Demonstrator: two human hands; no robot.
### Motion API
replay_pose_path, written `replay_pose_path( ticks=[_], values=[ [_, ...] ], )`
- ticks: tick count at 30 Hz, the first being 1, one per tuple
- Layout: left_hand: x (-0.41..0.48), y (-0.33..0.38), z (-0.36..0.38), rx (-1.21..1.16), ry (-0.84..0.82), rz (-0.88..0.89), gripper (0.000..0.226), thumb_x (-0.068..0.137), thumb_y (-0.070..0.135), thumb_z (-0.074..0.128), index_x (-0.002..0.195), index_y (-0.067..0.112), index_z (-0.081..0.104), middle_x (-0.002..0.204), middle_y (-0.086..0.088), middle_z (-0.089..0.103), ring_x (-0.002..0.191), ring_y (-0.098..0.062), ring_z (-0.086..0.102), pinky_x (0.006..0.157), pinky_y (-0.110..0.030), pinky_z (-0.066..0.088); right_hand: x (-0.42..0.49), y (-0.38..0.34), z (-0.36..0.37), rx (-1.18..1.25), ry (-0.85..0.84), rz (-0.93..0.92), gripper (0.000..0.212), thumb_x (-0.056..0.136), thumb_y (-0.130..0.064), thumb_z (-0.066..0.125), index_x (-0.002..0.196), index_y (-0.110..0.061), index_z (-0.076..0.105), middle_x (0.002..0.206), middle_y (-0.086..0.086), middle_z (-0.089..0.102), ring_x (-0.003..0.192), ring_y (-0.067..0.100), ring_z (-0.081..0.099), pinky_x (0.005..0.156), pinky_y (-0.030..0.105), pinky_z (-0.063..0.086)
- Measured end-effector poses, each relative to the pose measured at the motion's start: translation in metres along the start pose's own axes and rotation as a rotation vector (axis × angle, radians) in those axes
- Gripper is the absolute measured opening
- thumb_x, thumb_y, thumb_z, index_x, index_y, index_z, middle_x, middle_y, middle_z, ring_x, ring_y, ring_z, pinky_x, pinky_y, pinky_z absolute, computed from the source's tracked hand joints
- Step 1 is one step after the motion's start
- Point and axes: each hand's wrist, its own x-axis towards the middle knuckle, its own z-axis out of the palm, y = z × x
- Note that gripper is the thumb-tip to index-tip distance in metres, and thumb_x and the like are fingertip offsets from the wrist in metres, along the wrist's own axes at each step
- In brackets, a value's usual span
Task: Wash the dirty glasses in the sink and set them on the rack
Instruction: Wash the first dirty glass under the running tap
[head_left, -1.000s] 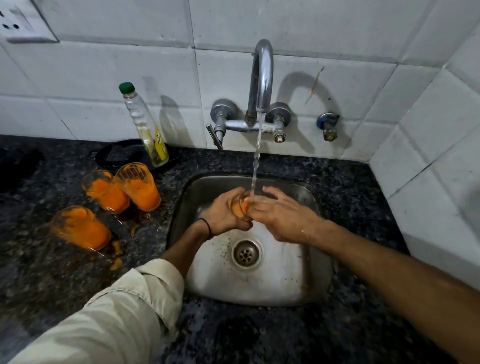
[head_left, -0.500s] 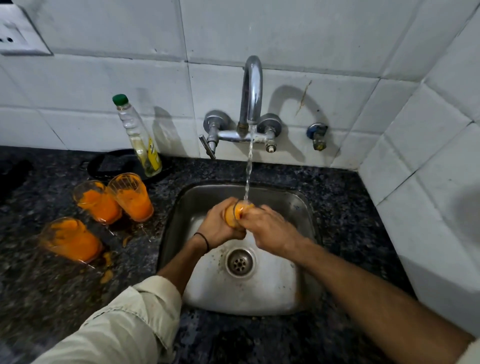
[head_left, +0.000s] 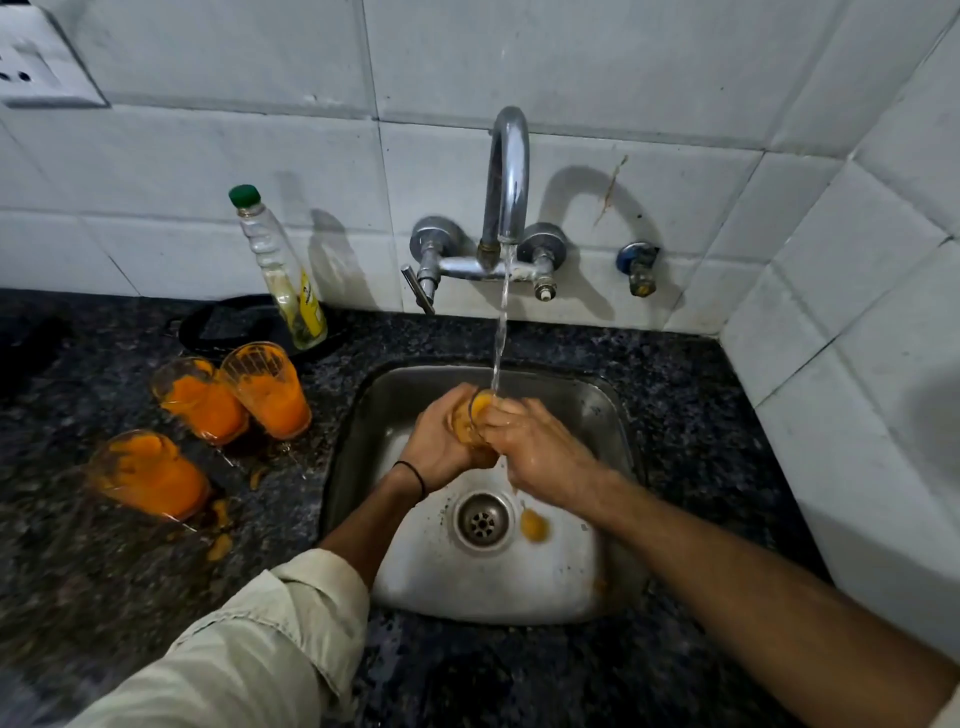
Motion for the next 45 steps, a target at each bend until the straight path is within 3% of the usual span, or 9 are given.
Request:
replay_pose_path(
  ticks=[4,9,12,16,21,26,32,41,45],
  values=[
    [-0.001,0.003,0.013,0.040,0.040,0.007,0.053,0.052,0.008,0.079,0.103,0.015,0.064,0.096,-0.004,0.072,0.087,-0.014,0.067,0.080,-0.036,0.057,0.012,0.004,-0.019,-0.132,-0.279,0.080,0.045,0.077,0.008,0.063,0.116,-0.015,0.063,0.126,0.008,0.062,0.125,0.028,0.051,0.116,0.047,0.031],
    [-0.002,-0.001,0.019,0.106,0.180,-0.002,0.026,0.075,0.006,0.074,0.094,0.018,0.062,0.086,0.001,0.070,0.080,-0.007,0.064,0.075,-0.035,0.056,0.039,-0.027,0.002,0.354,-0.055,0.524,0.022,0.085,0.001,0.053,0.067,-0.012,0.056,0.083,0.008,0.062,0.085,0.027,0.063,0.070,0.037,0.052],
    [-0.003,0.000,0.005,0.040,0.127,-0.050,0.027,0.067,0.014,0.075,0.086,0.026,0.061,0.081,0.008,0.069,0.076,-0.004,0.062,0.071,-0.028,0.053,0.018,-0.025,0.010,0.477,0.109,0.325,0.018,0.083,0.006,0.055,0.084,-0.008,0.065,0.092,0.005,0.065,0.088,0.019,0.061,0.078,0.035,0.052],
    [-0.002,0.006,-0.002,0.193,-0.049,-0.044,0.056,0.054,0.006,0.084,0.102,0.024,0.062,0.095,0.005,0.069,0.085,-0.008,0.065,0.077,-0.030,0.055,0.003,0.016,-0.006,-0.144,-0.110,-0.147,0.038,0.072,0.004,0.069,0.106,-0.014,0.071,0.112,0.006,0.068,0.116,0.025,0.058,0.113,0.048,0.037],
    [0.001,0.010,0.002,0.245,-0.028,0.007,0.053,0.062,0.004,0.083,0.107,0.022,0.061,0.096,0.005,0.069,0.087,-0.002,0.064,0.073,-0.016,0.053,0.020,-0.005,-0.015,0.158,-0.295,0.300,0.039,0.077,-0.005,0.067,0.114,-0.016,0.059,0.123,0.009,0.054,0.114,0.023,0.052,0.095,0.039,0.051],
    [-0.002,0.004,-0.002,0.150,0.066,-0.077,0.031,0.073,0.005,0.074,0.078,0.029,0.056,0.073,0.008,0.061,0.067,-0.002,0.054,0.062,-0.015,0.046,0.022,-0.022,0.009,0.536,0.044,0.362,0.021,0.080,0.012,0.055,0.093,-0.001,0.066,0.101,0.010,0.063,0.096,0.022,0.060,0.086,0.035,0.053],
    [-0.007,0.006,-0.010,0.215,-0.084,-0.097,0.053,0.052,0.007,0.084,0.096,0.027,0.063,0.091,0.003,0.070,0.084,-0.016,0.066,0.075,-0.041,0.058,0.001,0.012,-0.003,-0.046,-0.259,0.059,0.048,0.079,-0.006,0.066,0.122,-0.025,0.056,0.125,-0.002,0.059,0.118,0.016,0.052,0.110,0.041,0.038],
    [-0.008,0.004,0.005,0.246,0.160,-0.049,0.030,0.067,0.006,0.075,0.090,0.019,0.060,0.079,0.003,0.067,0.075,-0.014,0.063,0.062,-0.026,0.052,0.033,-0.035,0.012,0.781,0.115,0.632,0.017,0.091,-0.009,0.053,0.080,-0.016,0.064,0.088,0.006,0.066,0.083,0.018,0.063,0.070,0.035,0.051],
    [-0.013,0.007,0.002,0.156,0.132,-0.032,0.037,0.064,0.006,0.078,0.089,0.026,0.059,0.083,0.007,0.067,0.071,0.005,0.058,0.063,-0.012,0.046,0.008,-0.012,0.017,0.221,0.149,0.074,0.027,0.075,0.005,0.061,0.084,-0.019,0.069,0.089,-0.001,0.065,0.088,0.015,0.059,0.089,0.037,0.051]
  ],
)
